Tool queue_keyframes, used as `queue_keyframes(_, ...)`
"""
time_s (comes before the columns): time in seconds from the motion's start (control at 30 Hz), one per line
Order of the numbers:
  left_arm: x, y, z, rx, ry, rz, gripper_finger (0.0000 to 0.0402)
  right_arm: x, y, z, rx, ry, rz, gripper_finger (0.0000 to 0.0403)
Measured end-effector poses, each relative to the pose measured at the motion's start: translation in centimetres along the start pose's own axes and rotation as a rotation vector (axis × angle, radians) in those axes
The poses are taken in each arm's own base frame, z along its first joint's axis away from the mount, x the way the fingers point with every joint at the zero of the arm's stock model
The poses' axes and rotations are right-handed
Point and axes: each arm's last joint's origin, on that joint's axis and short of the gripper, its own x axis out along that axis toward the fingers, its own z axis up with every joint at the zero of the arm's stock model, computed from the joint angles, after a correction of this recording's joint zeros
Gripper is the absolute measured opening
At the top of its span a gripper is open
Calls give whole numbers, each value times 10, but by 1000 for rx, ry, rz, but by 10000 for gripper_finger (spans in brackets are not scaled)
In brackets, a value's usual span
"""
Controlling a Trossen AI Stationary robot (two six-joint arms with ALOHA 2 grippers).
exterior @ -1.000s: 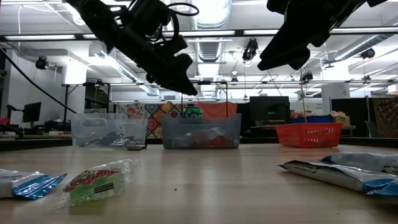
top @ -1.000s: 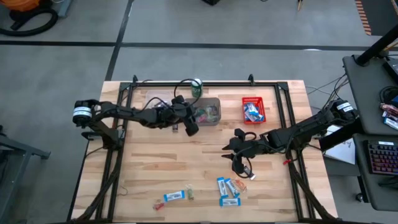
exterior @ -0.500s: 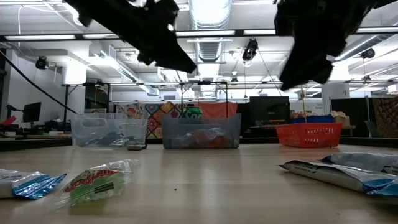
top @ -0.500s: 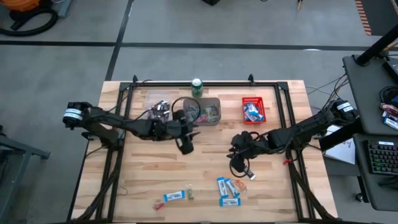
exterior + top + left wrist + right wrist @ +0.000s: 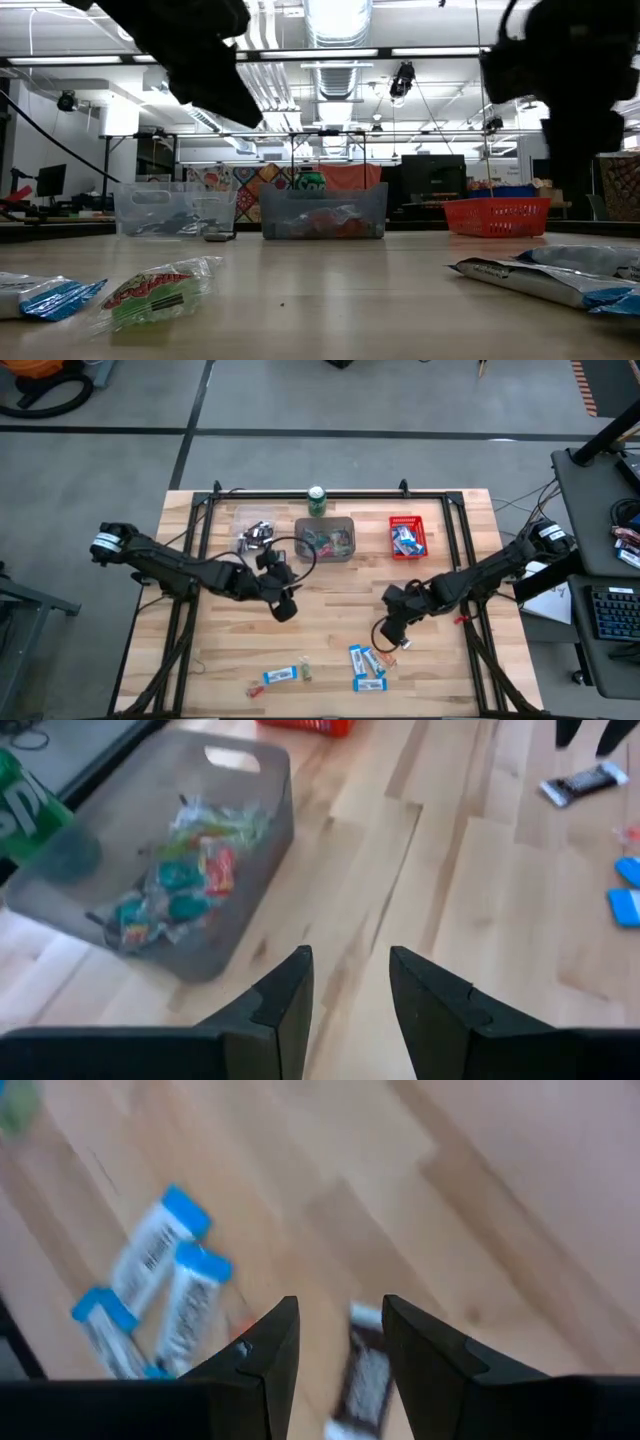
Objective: Organize candy in baskets
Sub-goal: Put the brown chocolate bar into the transparent bin
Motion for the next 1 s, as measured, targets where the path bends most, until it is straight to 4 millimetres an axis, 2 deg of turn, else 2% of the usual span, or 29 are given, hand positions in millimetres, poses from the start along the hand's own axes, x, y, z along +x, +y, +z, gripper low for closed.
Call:
queue_keyframes(0.17, -5, -6, -6, 11, 25, -16, 118, -1, -5, -24, 54, 126, -117, 137)
queue_keyframes(0.37, -7, -10, -7, -4, 22, -29, 118, -2, 2, -41, 100, 129, -121, 137)
queue_keyframes(0.43, -7, -11, -6, -11, 13, -33, 118, -2, 4, -44, 69, 74, -126, 137)
queue_keyframes(0.53, -7, -11, -5, -15, 6, -36, 118, -4, 7, -51, -93, -43, -153, 137)
queue_keyframes(0.7, -8, -13, -6, -18, 6, -44, 118, -5, 15, -86, -383, -312, -159, 137)
queue_keyframes(0.87, -11, -18, -9, -19, 4, -62, 118, -1, 4, -123, -429, -501, -98, 137)
queue_keyframes(1.0, -12, -19, -8, -22, -15, -48, 118, 11, -9, -137, -420, -548, -6, 137)
